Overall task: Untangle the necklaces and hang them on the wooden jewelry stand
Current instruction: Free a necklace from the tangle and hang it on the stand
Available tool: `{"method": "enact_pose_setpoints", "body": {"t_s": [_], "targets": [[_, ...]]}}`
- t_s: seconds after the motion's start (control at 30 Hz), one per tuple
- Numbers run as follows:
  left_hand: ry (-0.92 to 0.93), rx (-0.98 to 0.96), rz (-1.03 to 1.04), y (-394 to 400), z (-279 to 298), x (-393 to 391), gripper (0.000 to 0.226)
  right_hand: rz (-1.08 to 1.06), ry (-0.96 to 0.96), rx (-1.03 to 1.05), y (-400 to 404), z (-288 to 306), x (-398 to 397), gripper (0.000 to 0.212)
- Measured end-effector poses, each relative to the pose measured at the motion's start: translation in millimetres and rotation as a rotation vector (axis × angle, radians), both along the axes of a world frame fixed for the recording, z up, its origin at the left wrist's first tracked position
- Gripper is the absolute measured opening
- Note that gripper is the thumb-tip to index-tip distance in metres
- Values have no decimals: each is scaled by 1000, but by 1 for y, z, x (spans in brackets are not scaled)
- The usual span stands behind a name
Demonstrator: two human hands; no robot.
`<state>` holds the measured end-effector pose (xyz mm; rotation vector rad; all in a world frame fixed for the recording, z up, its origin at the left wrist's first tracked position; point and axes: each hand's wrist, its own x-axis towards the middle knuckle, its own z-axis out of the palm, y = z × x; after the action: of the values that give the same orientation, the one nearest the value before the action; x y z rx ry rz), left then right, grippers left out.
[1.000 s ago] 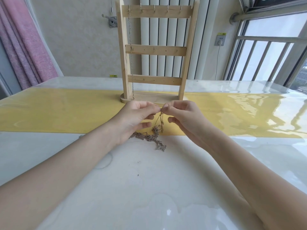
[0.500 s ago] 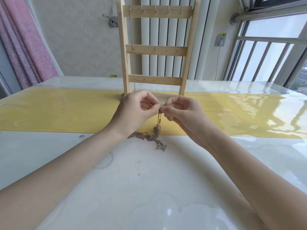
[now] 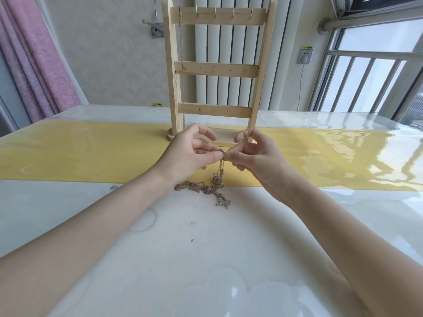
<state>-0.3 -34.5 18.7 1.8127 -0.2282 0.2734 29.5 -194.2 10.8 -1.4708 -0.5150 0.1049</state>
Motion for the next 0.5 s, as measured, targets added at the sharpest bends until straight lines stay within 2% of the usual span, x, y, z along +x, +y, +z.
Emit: {"method": "enact_pose_setpoints", "body": {"t_s": [0.13, 0.23, 0.3, 0.4, 0.43, 0.5], "targets": [[41, 20, -10, -1, -2, 1, 24, -4, -9, -18, 2, -1, 1, 32], [74, 92, -37, -2, -2, 2, 25, -6, -65, -115, 3, 0, -1, 32], [-6, 261, -37, -3, -4, 1, 24, -4, -127, -201, 4, 2, -2, 34], [-207, 682, 27, -1, -6, -3, 21, -8, -221, -301, 4, 4, -2, 37], [-263, 750, 55, 0, -8, -3, 21, -15, -232, -306, 3, 5, -1, 38], [-320, 722, 100, 2, -8, -3, 17, -24, -217, -271, 2, 5, 0, 36]]}}
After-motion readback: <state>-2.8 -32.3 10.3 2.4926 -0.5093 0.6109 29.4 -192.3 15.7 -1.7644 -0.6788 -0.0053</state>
